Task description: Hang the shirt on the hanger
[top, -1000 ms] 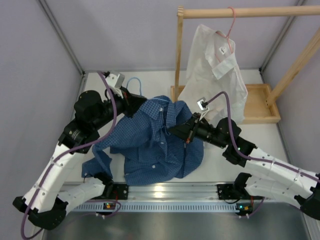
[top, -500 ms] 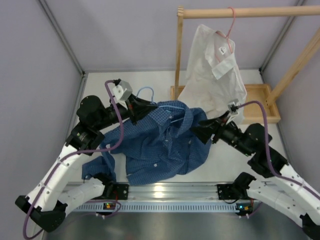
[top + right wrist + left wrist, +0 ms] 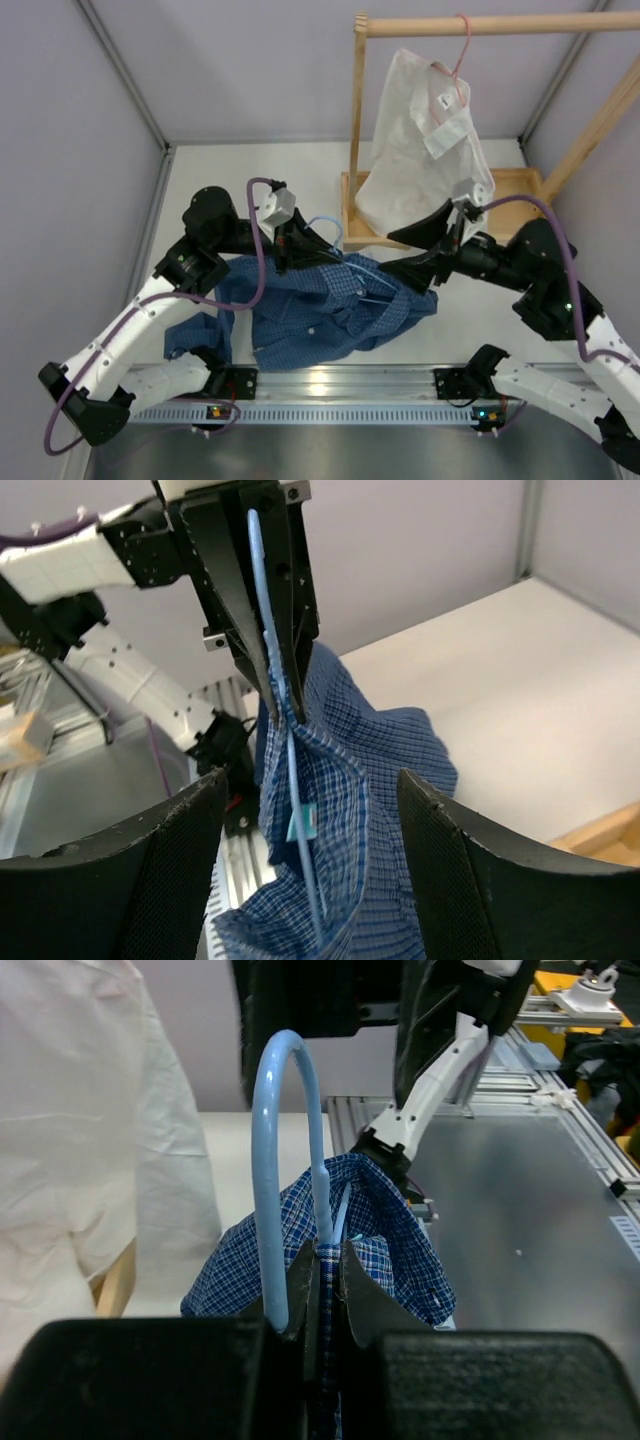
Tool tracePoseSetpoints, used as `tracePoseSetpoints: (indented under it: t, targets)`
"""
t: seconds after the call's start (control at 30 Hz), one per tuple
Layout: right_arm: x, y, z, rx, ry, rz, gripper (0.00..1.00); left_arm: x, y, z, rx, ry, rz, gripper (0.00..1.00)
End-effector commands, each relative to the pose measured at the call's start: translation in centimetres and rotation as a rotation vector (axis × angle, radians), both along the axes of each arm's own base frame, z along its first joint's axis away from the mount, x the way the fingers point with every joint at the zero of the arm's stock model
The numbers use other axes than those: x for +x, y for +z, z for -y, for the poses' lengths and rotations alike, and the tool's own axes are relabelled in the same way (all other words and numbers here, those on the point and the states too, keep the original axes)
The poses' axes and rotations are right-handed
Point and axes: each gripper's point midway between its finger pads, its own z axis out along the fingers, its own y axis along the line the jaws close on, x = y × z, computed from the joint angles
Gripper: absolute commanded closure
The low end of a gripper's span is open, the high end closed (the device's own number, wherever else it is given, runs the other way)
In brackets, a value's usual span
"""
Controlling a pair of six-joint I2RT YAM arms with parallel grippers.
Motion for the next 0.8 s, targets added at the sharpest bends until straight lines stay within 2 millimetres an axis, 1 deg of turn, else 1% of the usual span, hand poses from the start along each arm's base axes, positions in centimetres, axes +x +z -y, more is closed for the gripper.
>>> tracePoseSetpoints:
  t: [0.0,0.2,0.27,0.33,0.5,0.6,0.63,0.7,0.73,0.77]
  targets:
    - [-1.0,2.1,-2.6,0.025,0.178,0.078,0.34,-2.3,3.1,0.3,-0.077,-0.116,0.123,1.00]
    - [-0.6,3.4,-5.0,0.076,0.236,0.115,0.37,-2.6,1.9,1.5,-0.058,-0.143,0.106,1.00]
    - [-0.7,3.2,-5.8,0.077,0.259,0.108,0.38,-2.4,1.5,1.9,-0.050,-0.144,0.098,1.00]
    - [-1.0,3.6,-6.4,0.093,0.279,0.122,0.39,-2.1,1.3,2.1,-0.045,-0.135,0.091,1.00]
    - [-0.5,3.5,-7.3,0.105,0.274,0.122,0.43,-2.1,1.0,2.3,-0.039,-0.143,0.083,1.00]
    - [0.0,3.6,-7.5,0.127,0.255,0.132,0.55,-2.2,0.7,2.2,-0.036,-0.143,0.079,1.00]
    - [0.0,3.8,-7.5,0.133,0.256,0.136,0.68,-2.2,0.6,2.2,-0.034,-0.145,0.075,1.00]
    - [0.0,4.1,-7.5,0.145,0.260,0.144,0.86,-2.3,0.4,2.2,-0.029,-0.145,0.070,1.00]
    - [0.0,4.1,-7.5,0.147,0.257,0.144,0.98,-2.3,0.5,2.1,-0.029,-0.143,0.074,1.00]
    - [-0.1,4.3,-7.4,0.155,0.257,0.149,1.00,-2.2,0.4,2.1,-0.029,-0.138,0.082,1.00]
